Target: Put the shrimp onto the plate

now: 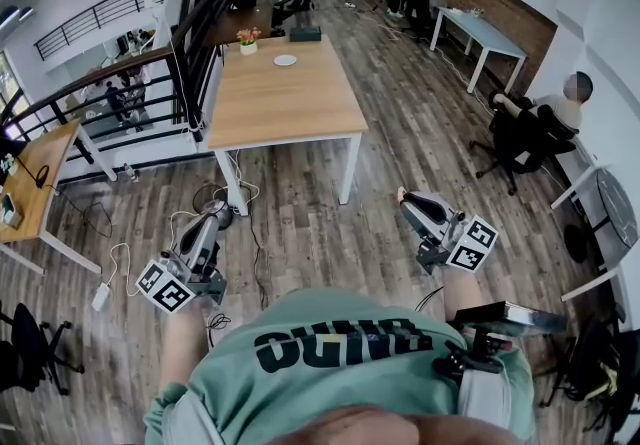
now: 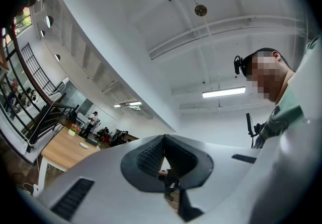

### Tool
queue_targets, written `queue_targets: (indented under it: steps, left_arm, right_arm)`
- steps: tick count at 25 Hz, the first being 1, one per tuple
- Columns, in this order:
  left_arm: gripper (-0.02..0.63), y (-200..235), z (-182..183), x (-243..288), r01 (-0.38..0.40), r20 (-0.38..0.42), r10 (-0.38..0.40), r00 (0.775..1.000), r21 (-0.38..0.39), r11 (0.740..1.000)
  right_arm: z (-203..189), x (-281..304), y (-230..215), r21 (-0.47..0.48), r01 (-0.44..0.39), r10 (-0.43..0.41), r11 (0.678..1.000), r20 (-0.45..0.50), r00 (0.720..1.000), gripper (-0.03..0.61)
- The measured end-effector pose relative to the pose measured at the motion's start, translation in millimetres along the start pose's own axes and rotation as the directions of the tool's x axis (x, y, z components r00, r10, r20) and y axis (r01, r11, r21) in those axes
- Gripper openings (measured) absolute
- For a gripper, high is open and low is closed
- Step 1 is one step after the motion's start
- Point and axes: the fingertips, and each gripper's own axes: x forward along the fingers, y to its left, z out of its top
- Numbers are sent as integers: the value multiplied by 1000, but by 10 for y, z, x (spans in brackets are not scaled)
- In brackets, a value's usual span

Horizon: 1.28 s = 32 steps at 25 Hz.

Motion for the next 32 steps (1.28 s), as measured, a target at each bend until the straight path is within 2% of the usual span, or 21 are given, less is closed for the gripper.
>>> queue_targets:
  steps: [9,17,26,32]
  left_arm:
    - [5,-224,-208,424,37,-17,-37,999,-1,999]
    - [5,-522,-430,787,41,-30,-41,999,2,999]
    - [5,-852,-787,1145,21,-65,-23,998,-20,1000]
    - [5,-993,-924,1390,35,-105,-38,994,-27,999]
  right_arm:
    - [112,-405,-261,31,6,-7,1000,32,999,67]
    - [174,-807,-500,25,-4,4,1000,22,1000,67]
    - [84,-1278,-825,74,-25,23,997,28,999,67]
    - [31,-1433,-984,104,-24,20,994,34,999,67]
